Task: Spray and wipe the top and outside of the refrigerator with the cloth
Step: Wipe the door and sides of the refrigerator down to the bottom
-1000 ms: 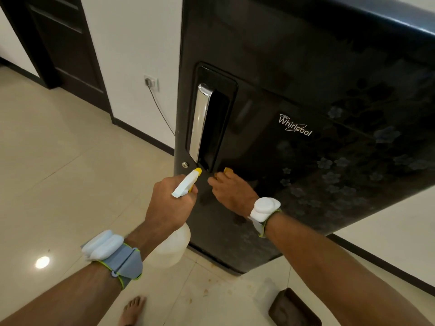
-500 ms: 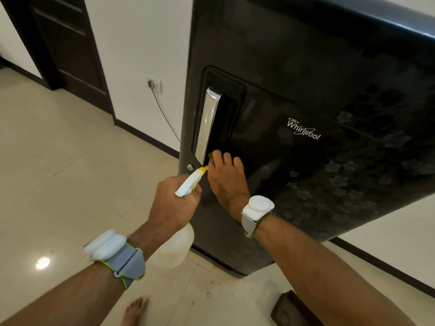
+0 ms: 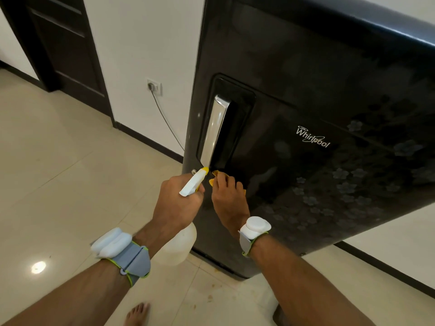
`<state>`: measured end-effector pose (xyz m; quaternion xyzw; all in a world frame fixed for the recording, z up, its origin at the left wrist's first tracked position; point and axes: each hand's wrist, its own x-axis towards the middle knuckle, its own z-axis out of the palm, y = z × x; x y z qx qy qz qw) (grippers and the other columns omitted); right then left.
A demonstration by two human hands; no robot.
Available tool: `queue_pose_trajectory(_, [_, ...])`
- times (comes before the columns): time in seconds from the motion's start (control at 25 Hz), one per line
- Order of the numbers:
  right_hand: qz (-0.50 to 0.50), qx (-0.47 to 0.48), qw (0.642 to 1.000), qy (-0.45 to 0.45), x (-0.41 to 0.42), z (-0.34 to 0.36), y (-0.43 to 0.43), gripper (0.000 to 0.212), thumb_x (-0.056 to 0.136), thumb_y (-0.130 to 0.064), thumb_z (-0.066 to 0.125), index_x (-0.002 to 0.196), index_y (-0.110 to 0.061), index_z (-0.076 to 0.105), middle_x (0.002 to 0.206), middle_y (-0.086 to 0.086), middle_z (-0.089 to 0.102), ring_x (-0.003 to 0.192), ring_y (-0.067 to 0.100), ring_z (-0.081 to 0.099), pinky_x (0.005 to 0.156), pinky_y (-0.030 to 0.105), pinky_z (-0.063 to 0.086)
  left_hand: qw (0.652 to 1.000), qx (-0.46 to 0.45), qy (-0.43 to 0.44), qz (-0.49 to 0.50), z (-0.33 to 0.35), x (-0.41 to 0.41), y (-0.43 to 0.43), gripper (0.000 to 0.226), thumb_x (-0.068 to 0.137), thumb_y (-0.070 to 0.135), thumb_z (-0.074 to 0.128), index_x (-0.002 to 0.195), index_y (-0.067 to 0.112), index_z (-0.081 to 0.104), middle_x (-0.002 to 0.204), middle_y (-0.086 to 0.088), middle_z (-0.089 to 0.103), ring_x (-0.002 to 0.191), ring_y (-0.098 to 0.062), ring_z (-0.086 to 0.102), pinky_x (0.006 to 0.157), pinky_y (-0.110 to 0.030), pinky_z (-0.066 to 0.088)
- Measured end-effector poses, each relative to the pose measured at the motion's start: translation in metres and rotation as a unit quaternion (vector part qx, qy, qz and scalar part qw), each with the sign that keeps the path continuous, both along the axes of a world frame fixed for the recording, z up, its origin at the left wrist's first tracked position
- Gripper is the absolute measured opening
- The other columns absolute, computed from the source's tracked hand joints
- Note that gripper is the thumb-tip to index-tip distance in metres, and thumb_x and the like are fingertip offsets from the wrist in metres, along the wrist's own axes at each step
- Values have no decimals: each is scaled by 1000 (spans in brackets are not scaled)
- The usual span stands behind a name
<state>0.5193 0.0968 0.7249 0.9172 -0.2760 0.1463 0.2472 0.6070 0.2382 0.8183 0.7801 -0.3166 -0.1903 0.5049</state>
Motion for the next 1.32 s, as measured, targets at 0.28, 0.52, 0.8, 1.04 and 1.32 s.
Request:
queue_pose_trajectory(0.28, [-106,127,985,-46,-5,0,30,26,79,-21,78,98,-6,70,106,16,63,80,29,64,65,38,55,999,6,-4,-35,-1,20,-3,7,89,9,66,90,5,71,75,-14,65,57,-18,53,51,-18,39])
queue_pose_trajectory(0.52, [-80,128,985,-84,32,8,23,42,80,-21,79,117,-6,65,114,15,63,90,31,66,74,40,59,997,26,5,-79,-2,35,-15,10,89,10,66,80,6,65,66,-7,60,54,-22,49,46,-14,39])
queue_pose_trajectory(0.8, [-209,164,963,-46,32,-3,42,39,70,-18,83,104,-3,70,106,17,62,76,31,63,62,39,55,992,25,-9,-125,4,72,-16,5,89,10,67,87,7,70,78,-14,67,65,-23,59,54,-19,44])
queue_pose_trajectory(1.04, [-172,241,948,-120,27,18,62,56,75,-9,79,126,-7,57,117,15,57,92,30,64,74,40,60,988,23,16,-151,8,90,-18,3,90,12,68,91,10,69,78,-9,65,64,-20,57,55,-18,41])
queue_pose_trajectory(1.32, [-80,30,935,-345,42,128,54,37,100,-19,49,135,-10,56,117,9,46,98,21,53,80,27,49,987,1,28,-157,15,102,-27,9,90,16,69,93,18,60,74,1,60,64,-20,59,53,-14,44])
